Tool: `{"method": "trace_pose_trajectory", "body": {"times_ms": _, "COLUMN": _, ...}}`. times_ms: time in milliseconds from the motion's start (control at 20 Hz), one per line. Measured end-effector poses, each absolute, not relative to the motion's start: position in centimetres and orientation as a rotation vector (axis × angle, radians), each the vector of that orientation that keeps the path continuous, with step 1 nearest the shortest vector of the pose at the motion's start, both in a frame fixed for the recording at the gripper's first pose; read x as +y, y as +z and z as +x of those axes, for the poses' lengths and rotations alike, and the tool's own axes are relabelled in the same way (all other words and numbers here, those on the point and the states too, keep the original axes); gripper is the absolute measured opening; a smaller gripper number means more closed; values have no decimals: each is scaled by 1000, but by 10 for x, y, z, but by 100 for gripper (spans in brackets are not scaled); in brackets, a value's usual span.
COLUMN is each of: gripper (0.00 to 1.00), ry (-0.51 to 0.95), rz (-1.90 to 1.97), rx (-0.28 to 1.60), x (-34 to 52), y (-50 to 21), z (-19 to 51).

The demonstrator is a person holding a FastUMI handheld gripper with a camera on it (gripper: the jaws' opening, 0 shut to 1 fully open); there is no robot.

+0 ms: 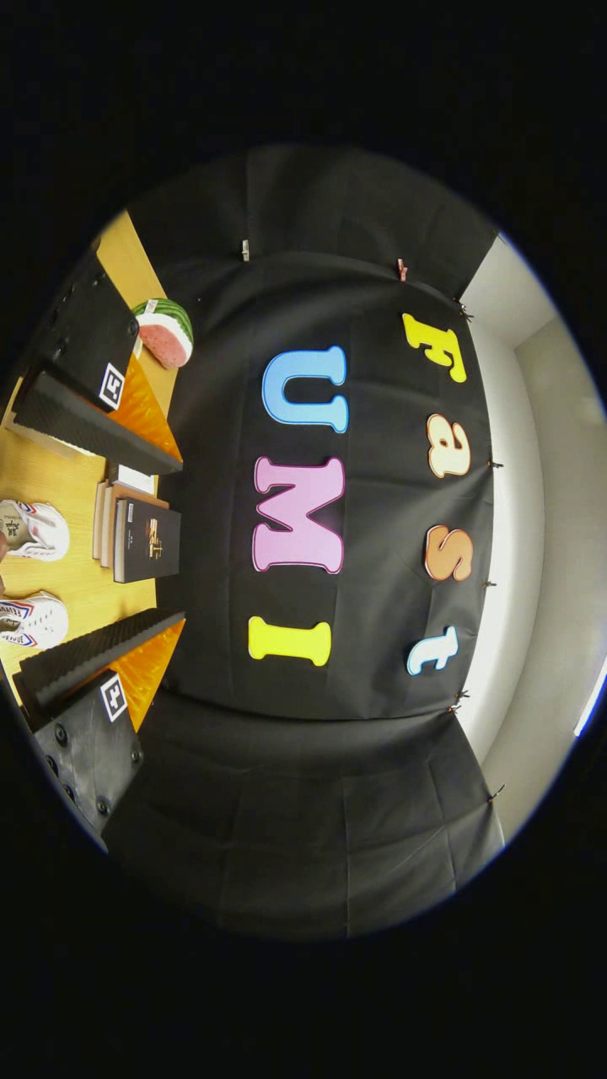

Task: Open the storage box then place both shoes into the box .Put the left shoe in first, then the right shoe, with the right side of both shoes facing outward in a uniform manner.

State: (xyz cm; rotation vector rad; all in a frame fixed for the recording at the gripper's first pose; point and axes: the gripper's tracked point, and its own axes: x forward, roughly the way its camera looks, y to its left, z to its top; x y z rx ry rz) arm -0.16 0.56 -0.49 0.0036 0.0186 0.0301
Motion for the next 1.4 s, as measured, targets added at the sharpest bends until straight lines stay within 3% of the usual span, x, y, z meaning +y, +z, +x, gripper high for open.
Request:
{"method": "trace_pose_trajectory", "body": {"times_ms": 800, "gripper": 97, "ry": 97, "rz": 5, "rx": 35, "x": 33, "y": -13, "z": -10}}
{"method": "trace_pose_trajectory", "body": {"times_ms": 1400, "gripper": 97, "ry": 156, "rz": 40, "rx": 191, "x": 46, "y": -64, "z": -1}}
